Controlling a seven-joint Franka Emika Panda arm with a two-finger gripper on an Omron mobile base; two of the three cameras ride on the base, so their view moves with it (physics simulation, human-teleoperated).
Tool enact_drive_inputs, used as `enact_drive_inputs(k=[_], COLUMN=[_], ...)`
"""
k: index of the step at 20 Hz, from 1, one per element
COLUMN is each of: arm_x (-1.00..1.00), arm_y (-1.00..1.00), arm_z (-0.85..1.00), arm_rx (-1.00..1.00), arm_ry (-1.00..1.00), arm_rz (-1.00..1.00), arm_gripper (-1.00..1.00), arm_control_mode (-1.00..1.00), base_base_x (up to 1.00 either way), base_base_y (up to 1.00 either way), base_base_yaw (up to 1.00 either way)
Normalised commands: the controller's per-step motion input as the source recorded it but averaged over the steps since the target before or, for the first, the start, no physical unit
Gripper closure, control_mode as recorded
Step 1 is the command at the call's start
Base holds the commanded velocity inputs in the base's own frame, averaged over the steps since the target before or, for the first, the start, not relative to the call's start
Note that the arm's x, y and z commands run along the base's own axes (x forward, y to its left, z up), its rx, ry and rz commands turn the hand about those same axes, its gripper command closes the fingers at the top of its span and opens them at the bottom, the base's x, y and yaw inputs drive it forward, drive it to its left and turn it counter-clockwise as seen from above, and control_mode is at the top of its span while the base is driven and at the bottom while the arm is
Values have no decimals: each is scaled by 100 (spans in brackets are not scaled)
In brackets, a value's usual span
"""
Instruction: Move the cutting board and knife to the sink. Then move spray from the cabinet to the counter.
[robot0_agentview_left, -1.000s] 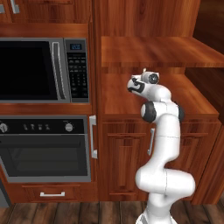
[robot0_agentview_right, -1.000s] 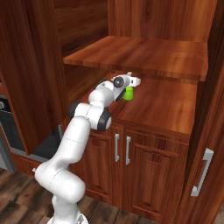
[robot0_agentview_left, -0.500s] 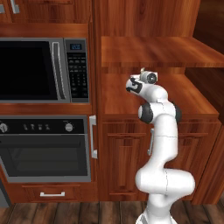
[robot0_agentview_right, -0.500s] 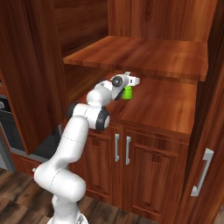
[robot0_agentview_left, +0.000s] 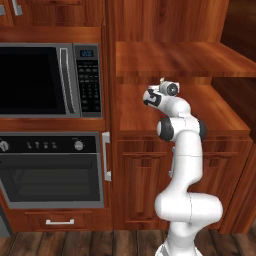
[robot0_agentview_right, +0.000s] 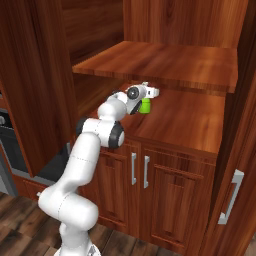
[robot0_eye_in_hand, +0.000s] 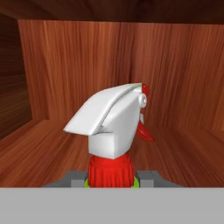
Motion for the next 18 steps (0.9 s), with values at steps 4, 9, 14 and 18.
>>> enact_drive_inputs(k=[4, 9, 14, 18], arm_x=[0, 0, -12, -20], arm_y=[0, 0, 0, 0], arm_z=[0, 0, 0, 0], arm_rx=[0, 0, 0, 0], arm_ry=[0, 0, -3, -8], arm_rz=[0, 0, 0, 0], arm_gripper=[100, 100, 100, 100], arm_control_mode=[-100, -100, -100, -100], base_base_x=[0, 0, 0, 0], base_base_y=[0, 0, 0, 0], base_base_yaw=[0, 0, 0, 0])
